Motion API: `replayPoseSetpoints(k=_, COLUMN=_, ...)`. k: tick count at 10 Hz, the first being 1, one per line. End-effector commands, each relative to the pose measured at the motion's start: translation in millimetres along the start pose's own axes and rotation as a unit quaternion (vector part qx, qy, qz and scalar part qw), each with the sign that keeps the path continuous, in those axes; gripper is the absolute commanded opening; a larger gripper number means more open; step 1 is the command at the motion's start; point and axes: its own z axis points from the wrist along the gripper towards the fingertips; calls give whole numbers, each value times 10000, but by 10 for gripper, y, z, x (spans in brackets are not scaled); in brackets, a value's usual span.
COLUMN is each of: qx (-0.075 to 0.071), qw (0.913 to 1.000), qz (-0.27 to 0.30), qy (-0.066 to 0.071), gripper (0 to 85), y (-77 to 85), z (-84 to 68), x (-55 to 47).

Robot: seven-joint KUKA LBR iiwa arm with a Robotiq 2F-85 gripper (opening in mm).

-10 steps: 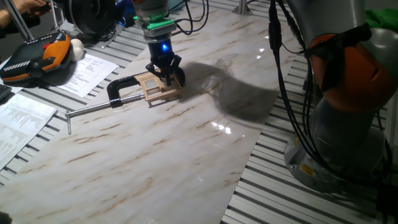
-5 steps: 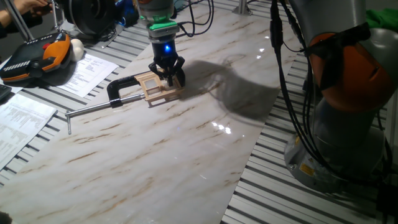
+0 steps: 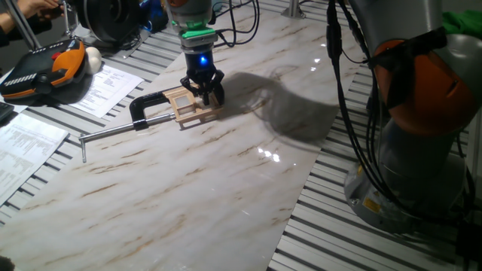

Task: Open a sliding window

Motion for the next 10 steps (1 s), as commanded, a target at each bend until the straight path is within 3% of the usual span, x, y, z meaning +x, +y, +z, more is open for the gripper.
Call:
replayPoseSetpoints(k=1, qx=6, qw=10000, qz=1, qy=-4, gripper=0, y=7, z=4, x=-1)
replayPoseSetpoints(k=10, qx=1, qw=10000, qz=-36, qy=-21, gripper=0, y=38, z=28, x=-36)
